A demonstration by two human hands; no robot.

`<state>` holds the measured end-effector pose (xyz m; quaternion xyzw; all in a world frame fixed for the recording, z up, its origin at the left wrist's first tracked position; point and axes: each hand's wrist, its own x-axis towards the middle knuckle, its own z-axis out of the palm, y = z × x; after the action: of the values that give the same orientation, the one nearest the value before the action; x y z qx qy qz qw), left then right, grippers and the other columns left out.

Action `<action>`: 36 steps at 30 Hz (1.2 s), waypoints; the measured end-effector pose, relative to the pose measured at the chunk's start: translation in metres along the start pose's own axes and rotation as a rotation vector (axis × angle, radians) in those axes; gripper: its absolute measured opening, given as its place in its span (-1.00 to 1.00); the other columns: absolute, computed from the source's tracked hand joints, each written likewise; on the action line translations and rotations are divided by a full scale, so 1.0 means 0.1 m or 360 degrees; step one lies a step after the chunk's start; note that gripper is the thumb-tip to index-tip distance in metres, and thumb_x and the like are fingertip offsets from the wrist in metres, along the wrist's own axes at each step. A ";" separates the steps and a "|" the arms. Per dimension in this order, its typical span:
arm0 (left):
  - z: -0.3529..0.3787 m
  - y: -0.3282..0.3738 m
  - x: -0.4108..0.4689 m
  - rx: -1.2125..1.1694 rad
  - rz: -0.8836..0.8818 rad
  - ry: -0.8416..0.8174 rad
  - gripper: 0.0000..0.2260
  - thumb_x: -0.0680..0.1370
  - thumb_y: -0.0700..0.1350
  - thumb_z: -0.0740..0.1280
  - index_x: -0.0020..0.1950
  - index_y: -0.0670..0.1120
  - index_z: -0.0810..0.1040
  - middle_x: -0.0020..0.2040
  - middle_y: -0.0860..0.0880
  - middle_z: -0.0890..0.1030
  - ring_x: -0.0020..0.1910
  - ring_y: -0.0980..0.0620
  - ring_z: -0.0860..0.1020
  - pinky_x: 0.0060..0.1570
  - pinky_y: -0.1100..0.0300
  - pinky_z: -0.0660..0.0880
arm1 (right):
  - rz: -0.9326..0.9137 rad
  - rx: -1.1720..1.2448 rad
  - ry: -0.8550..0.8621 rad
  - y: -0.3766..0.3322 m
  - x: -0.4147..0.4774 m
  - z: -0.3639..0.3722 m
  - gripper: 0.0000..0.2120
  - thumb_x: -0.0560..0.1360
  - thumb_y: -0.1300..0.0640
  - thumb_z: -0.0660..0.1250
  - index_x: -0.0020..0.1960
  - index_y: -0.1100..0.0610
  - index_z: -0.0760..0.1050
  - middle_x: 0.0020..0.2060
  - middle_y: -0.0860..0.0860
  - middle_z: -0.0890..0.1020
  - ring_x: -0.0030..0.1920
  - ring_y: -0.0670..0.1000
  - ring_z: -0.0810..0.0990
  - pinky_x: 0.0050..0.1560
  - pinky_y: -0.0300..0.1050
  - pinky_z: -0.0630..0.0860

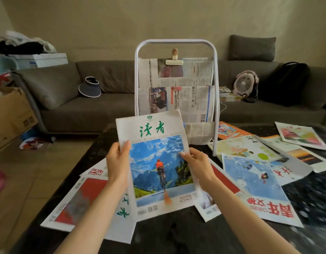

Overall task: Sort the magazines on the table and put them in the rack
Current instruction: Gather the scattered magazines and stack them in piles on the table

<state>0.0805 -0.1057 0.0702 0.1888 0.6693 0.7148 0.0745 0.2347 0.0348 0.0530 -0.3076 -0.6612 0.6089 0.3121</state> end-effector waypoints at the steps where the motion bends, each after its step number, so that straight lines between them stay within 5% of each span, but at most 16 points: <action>1: -0.03 -0.07 -0.04 -0.0079 -0.0208 -0.0189 -0.88 0.55 0.04 0.30 -0.10 0.02 0.53 -0.07 -0.04 0.65 -0.07 -0.02 0.62 0.03 0.01 0.56 | 0.0006 -0.0004 0.0068 0.03 -0.02 -0.02 -0.86 0.53 0.10 0.31 -0.07 0.19 0.56 -0.17 0.14 0.70 -0.19 0.07 0.71 -0.14 -0.01 0.65; 5: -0.07 -0.38 -0.39 0.0102 -0.0626 -0.0720 -0.81 0.51 -0.05 0.38 0.11 0.04 0.52 0.06 -0.04 0.66 -0.01 0.01 0.63 -0.02 0.04 0.57 | 0.0128 0.0104 0.0295 0.18 -0.06 -0.05 -0.83 0.55 0.13 0.29 -0.18 0.18 0.50 -0.23 0.14 0.68 -0.23 0.11 0.68 -0.27 -0.09 0.63; 7: -0.04 -0.52 -0.48 0.0176 -0.0633 -0.0701 -0.68 0.50 -0.16 0.39 0.24 -0.08 0.48 0.12 -0.10 0.64 0.05 -0.07 0.62 0.11 -0.03 0.55 | 0.0264 0.0122 0.0338 0.30 -0.05 -0.05 -0.81 0.55 0.12 0.28 -0.12 0.24 0.52 -0.14 0.21 0.69 -0.15 0.17 0.68 -0.14 0.00 0.64; 10: 0.01 -0.61 -0.49 0.0403 -0.0477 -0.0622 -0.64 0.52 -0.24 0.35 0.31 -0.17 0.42 0.19 -0.14 0.58 0.09 -0.04 0.56 0.07 0.10 0.48 | 0.0515 0.0033 0.0211 0.47 -0.07 -0.07 -0.77 0.52 0.06 0.30 0.04 0.21 0.54 -0.04 0.16 0.69 -0.02 0.17 0.67 0.09 0.15 0.59; 14: 0.03 -0.71 -0.45 0.0395 -0.0514 -0.0445 -0.67 0.53 -0.25 0.33 0.28 -0.21 0.40 0.18 -0.18 0.57 0.06 -0.07 0.55 -0.02 0.09 0.48 | 0.0524 -0.0268 -0.0053 0.51 -0.17 -0.11 -0.80 0.57 0.10 0.24 0.09 0.19 0.53 -0.15 0.06 0.64 -0.22 0.03 0.62 -0.21 -0.12 0.56; 19: -0.08 -0.78 -0.35 0.0397 -0.0488 -0.0245 -0.78 0.53 -0.27 0.34 0.15 -0.19 0.45 0.06 -0.17 0.58 -0.14 -0.04 0.56 -0.33 0.21 0.44 | 0.0188 -0.1301 -0.0023 0.66 -0.13 -0.21 -0.65 0.59 0.09 0.18 0.35 0.08 0.42 0.26 0.04 0.54 0.24 0.08 0.51 0.19 -0.10 0.45; 22: -0.13 -0.83 -0.33 0.0477 -0.0478 -0.0271 -0.75 0.53 -0.25 0.33 0.21 -0.18 0.46 0.12 -0.19 0.60 -0.01 -0.12 0.60 -0.25 0.16 0.50 | 0.0200 -0.1746 -0.0158 0.84 -0.15 -0.23 -0.47 0.52 -0.09 0.26 0.45 -0.01 0.26 0.47 0.08 0.26 0.48 0.17 0.19 0.46 0.14 0.16; 25: -0.17 -0.85 -0.32 0.0501 -0.0513 -0.0278 -0.72 0.54 -0.23 0.33 0.24 -0.15 0.45 0.13 -0.18 0.60 0.05 -0.17 0.61 -0.19 0.10 0.54 | 0.0315 -0.1862 -0.0282 0.94 -0.17 -0.22 -0.25 0.45 -0.23 0.29 0.52 -0.08 0.05 0.55 0.04 -0.02 0.54 0.20 -0.10 0.47 0.30 -0.07; 32: -0.21 -0.86 -0.31 0.0553 -0.0541 -0.0318 -0.70 0.54 -0.21 0.33 0.27 -0.16 0.44 0.15 -0.19 0.59 0.05 -0.16 0.61 -0.19 0.10 0.55 | 0.0252 -0.1964 -0.0257 0.92 -0.18 -0.20 -0.38 0.53 -0.06 0.25 0.51 -0.02 0.11 0.49 0.03 0.20 0.51 0.15 0.13 0.45 0.30 0.09; 36: -0.23 -0.88 -0.31 0.0538 -0.0538 -0.0313 -0.71 0.58 -0.12 0.27 0.29 -0.15 0.44 0.14 -0.17 0.60 -0.08 -0.07 0.59 -0.38 0.20 0.47 | 0.0232 -0.1953 -0.0252 0.90 -0.21 -0.20 -0.40 0.51 -0.01 0.24 0.49 0.03 0.15 0.43 0.06 0.30 0.44 0.15 0.26 0.41 0.22 0.22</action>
<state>0.0877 -0.1298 -0.0221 0.1527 0.7907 0.5485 0.2250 0.2655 0.0370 -0.0366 -0.4291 -0.8891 0.1587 -0.0139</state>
